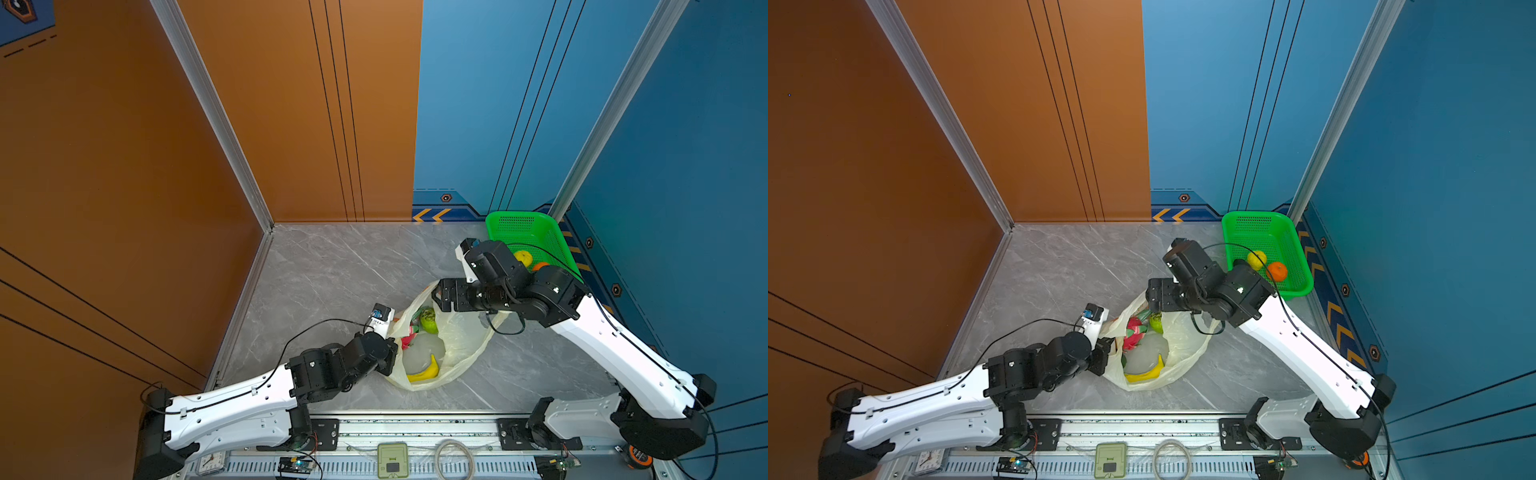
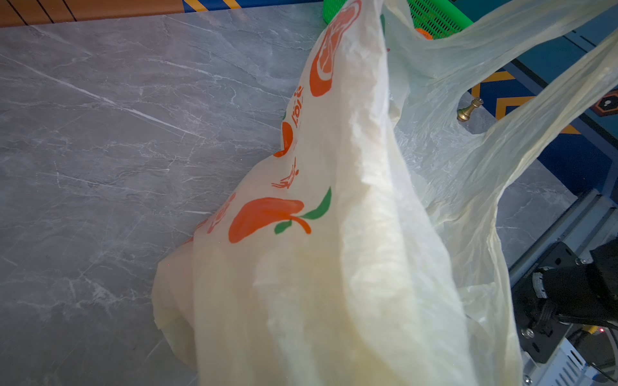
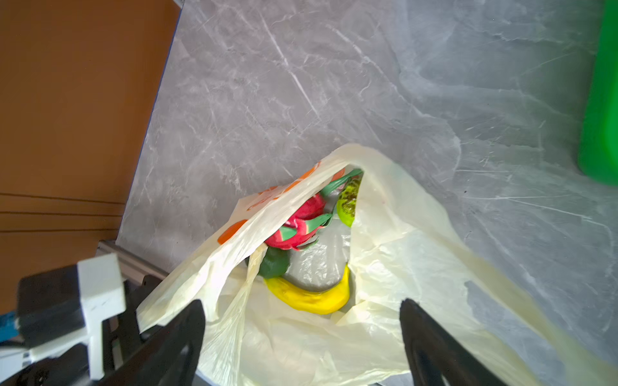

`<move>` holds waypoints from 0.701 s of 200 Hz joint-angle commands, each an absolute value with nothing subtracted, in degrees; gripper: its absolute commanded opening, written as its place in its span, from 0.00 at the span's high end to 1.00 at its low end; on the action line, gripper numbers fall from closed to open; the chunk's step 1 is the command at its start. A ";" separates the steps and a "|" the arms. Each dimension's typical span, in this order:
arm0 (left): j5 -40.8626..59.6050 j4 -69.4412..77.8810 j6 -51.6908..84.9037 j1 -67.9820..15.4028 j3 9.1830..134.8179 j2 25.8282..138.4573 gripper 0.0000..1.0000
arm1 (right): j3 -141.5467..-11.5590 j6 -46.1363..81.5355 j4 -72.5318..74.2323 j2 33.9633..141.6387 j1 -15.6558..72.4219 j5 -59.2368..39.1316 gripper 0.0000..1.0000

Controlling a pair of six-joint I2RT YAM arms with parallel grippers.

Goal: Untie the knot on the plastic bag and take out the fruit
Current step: 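Move the right gripper back over the open bag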

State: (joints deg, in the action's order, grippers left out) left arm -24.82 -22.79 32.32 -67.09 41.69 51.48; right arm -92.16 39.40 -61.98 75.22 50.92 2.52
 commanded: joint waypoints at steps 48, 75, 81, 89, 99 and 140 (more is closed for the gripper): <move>-27.25 -24.53 30.59 -66.64 42.96 49.90 1.00 | -79.68 50.53 -54.59 72.80 60.40 6.30 0.09; -27.13 -24.52 30.63 -66.67 43.01 49.89 1.00 | -72.81 53.04 -50.58 72.27 61.51 5.89 0.09; -27.11 -24.54 30.59 -66.64 43.07 49.93 1.00 | -71.28 53.77 -49.38 72.25 61.63 5.78 0.09; -27.00 -24.53 30.60 -66.64 43.05 49.98 1.00 | -69.30 54.87 -47.65 72.20 61.78 5.72 0.09; -27.03 -24.52 30.65 -66.67 43.23 50.01 1.00 | -66.85 56.20 -45.27 72.31 61.92 5.62 0.10; -26.64 -24.25 30.50 -66.70 43.24 49.95 1.00 | -60.07 60.73 -36.10 75.19 61.71 6.66 0.13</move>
